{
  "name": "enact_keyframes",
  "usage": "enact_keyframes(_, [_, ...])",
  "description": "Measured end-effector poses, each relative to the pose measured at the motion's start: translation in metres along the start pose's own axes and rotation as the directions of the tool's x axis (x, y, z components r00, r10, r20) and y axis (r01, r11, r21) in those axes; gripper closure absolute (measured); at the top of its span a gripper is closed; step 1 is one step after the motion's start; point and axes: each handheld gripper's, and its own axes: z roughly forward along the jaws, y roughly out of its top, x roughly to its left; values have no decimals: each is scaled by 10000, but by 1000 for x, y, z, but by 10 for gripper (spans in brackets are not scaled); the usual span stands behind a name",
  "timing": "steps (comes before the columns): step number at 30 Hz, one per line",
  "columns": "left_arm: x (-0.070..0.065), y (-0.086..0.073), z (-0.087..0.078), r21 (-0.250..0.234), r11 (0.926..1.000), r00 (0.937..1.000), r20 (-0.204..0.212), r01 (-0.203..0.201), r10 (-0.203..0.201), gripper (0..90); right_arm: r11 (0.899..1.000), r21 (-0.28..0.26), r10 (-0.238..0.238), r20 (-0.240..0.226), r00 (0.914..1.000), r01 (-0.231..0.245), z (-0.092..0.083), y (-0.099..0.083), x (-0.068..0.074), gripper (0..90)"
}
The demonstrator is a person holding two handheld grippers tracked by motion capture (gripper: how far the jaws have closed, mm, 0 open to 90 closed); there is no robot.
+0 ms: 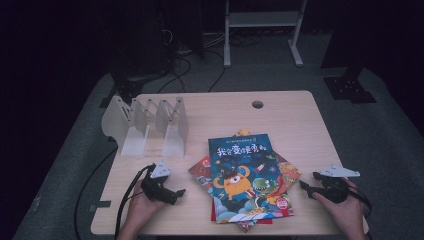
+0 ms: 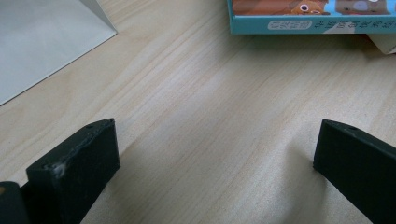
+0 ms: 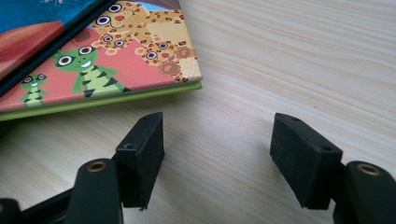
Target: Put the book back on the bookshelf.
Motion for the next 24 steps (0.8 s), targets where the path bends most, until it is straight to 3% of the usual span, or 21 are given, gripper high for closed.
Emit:
enact_keyframes(8, [0,0,0,5,10000,10000,1,1,-1,0,9999,9,124,-39,9999,-124,-3,-1,-3,388])
enact_keyframes(13, [0,0,0,8,10000,10000,6,-10,10,0,9989,-300,349,-12,9994,-350,-12,3,-3,408])
enact_keyframes(20, [0,0,0,4,10000,10000,39,-32,32,0,9934,-961,603,-242,9979,-623,-23,20,2,421])
enact_keyframes(24, [0,0,0,7,10000,10000,38,-34,34,0,9936,-1079,304,-179,9994,-321,-23,34,6,423])
